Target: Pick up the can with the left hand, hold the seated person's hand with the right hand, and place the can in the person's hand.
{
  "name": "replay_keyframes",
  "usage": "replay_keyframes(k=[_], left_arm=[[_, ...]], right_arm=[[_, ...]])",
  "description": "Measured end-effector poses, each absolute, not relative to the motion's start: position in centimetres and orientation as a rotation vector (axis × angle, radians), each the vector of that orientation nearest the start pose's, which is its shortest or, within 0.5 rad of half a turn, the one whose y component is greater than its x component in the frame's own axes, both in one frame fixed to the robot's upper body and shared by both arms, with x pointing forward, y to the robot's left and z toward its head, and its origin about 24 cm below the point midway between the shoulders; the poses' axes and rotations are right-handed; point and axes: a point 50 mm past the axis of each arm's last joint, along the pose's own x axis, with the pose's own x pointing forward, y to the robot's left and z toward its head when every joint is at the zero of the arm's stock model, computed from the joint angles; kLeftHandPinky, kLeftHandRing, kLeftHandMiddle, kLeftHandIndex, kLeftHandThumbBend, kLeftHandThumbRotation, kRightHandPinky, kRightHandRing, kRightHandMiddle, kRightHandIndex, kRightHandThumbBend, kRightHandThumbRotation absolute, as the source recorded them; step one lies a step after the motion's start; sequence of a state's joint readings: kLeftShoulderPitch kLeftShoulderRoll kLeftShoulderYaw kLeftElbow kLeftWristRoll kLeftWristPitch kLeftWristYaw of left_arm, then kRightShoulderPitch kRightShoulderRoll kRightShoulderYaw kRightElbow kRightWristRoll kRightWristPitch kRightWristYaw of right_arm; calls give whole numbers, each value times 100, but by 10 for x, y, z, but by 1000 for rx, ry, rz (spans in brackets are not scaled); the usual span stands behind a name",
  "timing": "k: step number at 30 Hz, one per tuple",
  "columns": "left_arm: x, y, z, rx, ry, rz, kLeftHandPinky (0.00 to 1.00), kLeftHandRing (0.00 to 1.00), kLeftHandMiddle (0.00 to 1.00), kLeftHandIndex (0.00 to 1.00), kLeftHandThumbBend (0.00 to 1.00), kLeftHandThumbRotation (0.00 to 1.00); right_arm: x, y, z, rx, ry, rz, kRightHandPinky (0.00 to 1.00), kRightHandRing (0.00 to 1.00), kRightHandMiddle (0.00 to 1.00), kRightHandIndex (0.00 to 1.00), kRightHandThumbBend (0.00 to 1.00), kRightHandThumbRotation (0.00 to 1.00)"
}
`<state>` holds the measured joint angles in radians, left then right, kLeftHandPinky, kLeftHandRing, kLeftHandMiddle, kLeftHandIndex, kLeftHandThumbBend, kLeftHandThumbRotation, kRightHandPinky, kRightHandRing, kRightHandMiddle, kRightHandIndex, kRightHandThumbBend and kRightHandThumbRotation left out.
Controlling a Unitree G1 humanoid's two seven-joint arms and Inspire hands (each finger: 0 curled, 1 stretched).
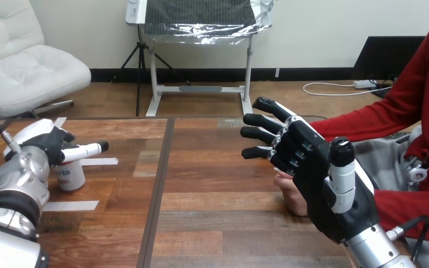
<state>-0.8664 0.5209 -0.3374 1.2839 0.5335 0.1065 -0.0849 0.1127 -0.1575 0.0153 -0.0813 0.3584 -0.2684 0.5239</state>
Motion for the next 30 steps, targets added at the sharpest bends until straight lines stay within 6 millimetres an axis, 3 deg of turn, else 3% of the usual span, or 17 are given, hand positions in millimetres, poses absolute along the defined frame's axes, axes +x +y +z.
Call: replay_keyframes(k=[30], left_arm=[[363,279,59,1183,619,-50,69,81,87,86,69,79]], right_arm=[[222,-161,67,129,-294,478,70,82,84,88,96,100]])
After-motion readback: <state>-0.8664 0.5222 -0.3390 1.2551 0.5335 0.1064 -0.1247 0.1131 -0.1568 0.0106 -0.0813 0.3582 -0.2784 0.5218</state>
